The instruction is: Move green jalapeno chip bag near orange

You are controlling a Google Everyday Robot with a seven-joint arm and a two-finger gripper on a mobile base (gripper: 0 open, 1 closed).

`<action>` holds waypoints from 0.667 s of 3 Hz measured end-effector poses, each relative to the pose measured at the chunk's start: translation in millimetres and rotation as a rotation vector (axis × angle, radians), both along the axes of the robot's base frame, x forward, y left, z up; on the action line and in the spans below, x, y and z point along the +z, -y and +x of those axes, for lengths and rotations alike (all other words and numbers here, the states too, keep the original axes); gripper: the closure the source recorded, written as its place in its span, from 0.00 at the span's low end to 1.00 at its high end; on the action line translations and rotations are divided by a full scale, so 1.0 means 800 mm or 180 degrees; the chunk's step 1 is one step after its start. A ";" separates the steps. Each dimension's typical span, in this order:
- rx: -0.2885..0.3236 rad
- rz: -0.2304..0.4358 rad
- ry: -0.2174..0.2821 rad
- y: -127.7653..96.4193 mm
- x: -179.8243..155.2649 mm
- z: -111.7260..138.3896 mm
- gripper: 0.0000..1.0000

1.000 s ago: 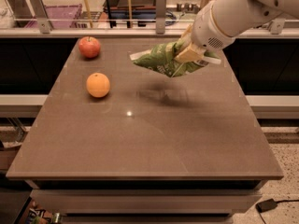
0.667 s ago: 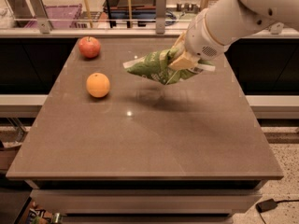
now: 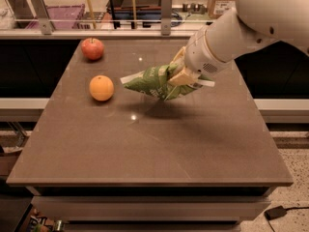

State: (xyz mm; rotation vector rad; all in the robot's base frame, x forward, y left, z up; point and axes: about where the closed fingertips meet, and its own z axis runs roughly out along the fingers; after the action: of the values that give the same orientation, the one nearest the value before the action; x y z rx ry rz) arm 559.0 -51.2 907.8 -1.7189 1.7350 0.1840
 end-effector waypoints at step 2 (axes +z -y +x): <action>0.0164 0.0047 -0.0322 -0.016 -0.037 -0.002 1.00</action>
Offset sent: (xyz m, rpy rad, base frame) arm 0.0005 0.0178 -0.0499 0.0240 0.1821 0.0839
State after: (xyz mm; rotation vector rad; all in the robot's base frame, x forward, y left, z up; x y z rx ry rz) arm 557.3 -38.5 878.1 -1.7718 1.7578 0.3110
